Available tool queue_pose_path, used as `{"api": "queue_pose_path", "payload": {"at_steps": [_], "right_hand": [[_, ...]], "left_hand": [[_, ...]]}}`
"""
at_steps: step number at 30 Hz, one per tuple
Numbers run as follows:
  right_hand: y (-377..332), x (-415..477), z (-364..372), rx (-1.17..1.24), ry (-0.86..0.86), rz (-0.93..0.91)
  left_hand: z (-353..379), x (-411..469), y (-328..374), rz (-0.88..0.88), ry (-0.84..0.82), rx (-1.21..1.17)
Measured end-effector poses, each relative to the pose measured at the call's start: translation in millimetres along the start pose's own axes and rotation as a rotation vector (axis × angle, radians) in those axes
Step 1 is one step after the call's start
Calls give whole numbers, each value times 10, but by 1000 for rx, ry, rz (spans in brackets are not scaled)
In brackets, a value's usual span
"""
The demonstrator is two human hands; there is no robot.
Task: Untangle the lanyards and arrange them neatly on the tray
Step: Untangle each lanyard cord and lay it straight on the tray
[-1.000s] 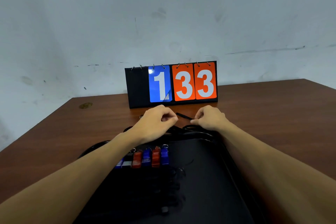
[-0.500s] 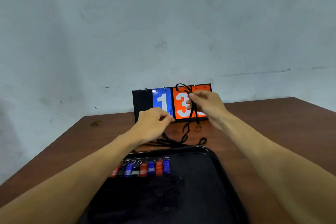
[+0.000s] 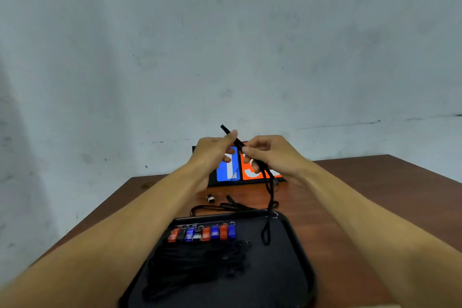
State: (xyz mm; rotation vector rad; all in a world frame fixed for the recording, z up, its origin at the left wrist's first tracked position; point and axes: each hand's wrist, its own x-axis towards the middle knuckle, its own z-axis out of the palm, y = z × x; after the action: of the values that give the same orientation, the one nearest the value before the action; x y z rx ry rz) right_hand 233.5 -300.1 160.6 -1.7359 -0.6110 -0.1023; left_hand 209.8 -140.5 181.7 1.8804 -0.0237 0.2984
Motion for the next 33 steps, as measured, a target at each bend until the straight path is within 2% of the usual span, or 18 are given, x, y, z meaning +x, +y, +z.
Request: {"api": "queue_pose_path", "payload": {"at_steps": [8, 15, 18, 21, 23, 26, 30, 33], "right_hand": [[-176, -350, 80, -109, -103, 5], [-166, -563, 197, -285, -220, 29], [-167, -592, 280, -324, -215, 49], [-170, -574, 389, -380, -221, 78], [-178, -551, 457, -432, -197, 68], [-172, -518, 544, -455, -131, 9], [-149, -514, 665, -344, -91, -13], [-172, -505, 698, -415, -16, -89]], "left_hand": [[-143, -340, 112, -32, 4, -438], [-394, -519, -84, -81, 165, -456], [-491, -567, -235, -114, 233, -460], [-557, -571, -425, -125, 290, -384], [-602, -553, -537, -137, 272, -347], [-666, -544, -664, -148, 130, -228], [-727, -590, -751, -89, -76, 149], [-759, -627, -786, -89, -157, 351]]}}
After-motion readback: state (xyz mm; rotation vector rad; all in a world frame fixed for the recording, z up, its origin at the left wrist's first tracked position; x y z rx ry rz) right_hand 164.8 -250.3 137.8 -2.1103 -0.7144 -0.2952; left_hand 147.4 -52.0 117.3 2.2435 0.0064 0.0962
